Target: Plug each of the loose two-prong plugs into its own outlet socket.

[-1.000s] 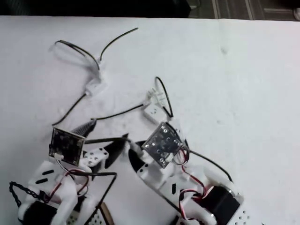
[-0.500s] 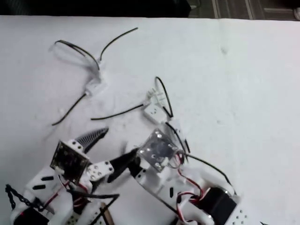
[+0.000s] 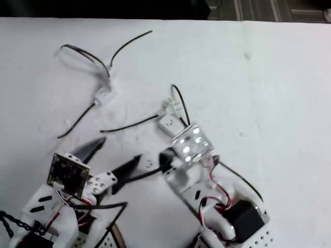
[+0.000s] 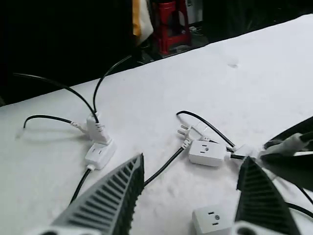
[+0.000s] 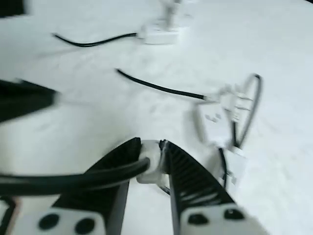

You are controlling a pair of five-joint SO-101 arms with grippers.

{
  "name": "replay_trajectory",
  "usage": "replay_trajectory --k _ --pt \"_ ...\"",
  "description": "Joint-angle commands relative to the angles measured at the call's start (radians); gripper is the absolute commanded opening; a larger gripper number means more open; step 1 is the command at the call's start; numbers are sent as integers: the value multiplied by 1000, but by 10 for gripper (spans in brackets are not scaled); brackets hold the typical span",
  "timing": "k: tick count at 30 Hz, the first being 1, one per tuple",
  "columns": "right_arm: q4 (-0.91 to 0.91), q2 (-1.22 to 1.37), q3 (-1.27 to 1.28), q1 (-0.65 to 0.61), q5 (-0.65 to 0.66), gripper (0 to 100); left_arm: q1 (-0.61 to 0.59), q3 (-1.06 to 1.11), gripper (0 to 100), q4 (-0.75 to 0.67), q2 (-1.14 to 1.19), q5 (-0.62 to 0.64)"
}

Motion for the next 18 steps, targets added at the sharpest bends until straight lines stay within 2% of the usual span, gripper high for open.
replay_trajectory --k 1,10,13,18 --pt "8 -4 -5 148 2 17 -76 -11 309 -28 4 -72" --pt "2 -4 43 420 2 17 -104 138 308 -58 36 -239" --pt "2 -4 54 473 2 17 -104 144 308 -97 150 -272" --pt "2 -4 54 533 2 17 -94 44 308 -127 467 -354"
